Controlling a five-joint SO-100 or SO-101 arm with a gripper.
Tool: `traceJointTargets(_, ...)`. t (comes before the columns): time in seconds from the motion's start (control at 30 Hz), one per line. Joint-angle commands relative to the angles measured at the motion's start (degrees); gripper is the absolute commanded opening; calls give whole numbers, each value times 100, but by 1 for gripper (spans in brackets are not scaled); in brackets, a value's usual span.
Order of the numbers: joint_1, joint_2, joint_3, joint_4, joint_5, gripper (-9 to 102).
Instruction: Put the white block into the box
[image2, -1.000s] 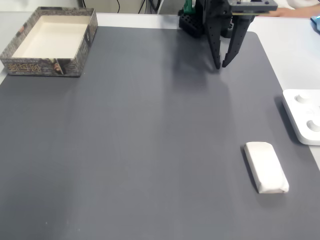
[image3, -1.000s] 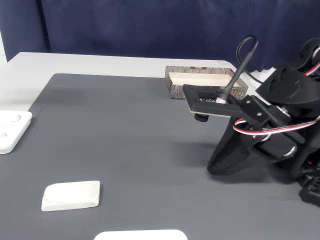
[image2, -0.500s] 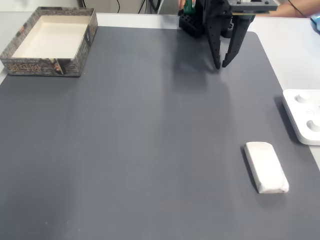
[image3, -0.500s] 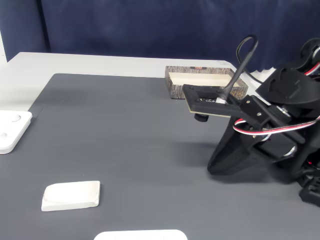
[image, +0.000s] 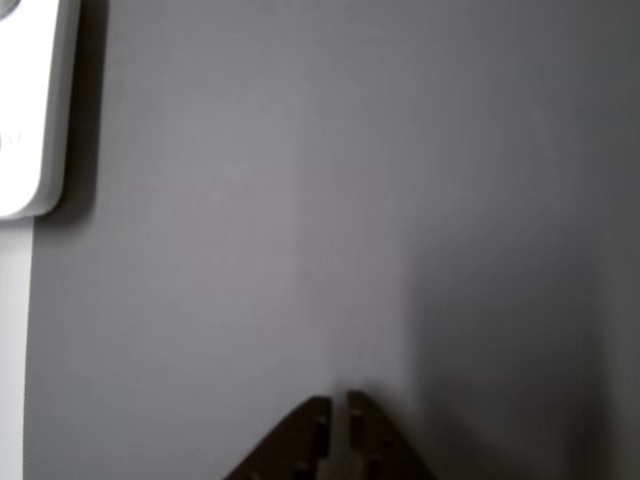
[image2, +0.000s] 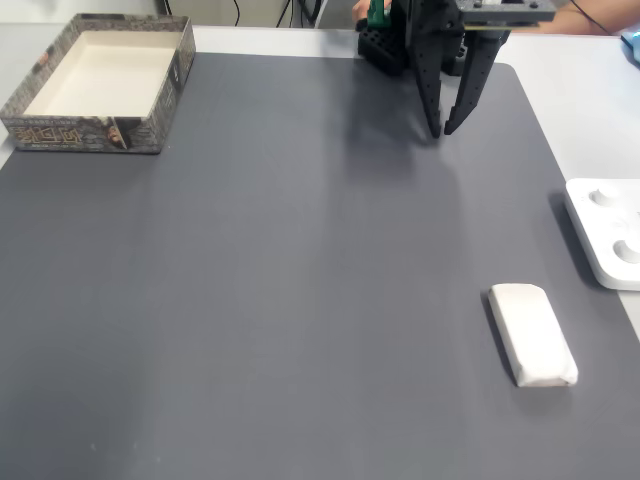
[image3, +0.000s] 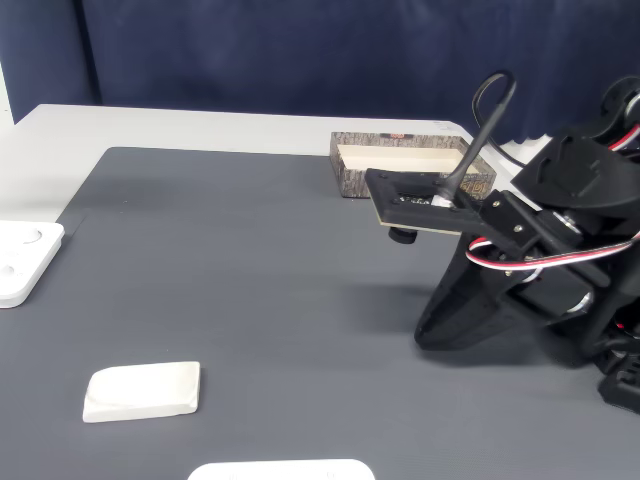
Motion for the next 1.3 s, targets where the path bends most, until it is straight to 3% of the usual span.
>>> traceJointTargets(0.0, -62, 202, 114, 9, -35, -1)
traceJointTargets(0.6, -97, 35, 114, -70, -97, -2)
traceJointTargets(1.27, -211, -4140, -2918, -606, -325, -2)
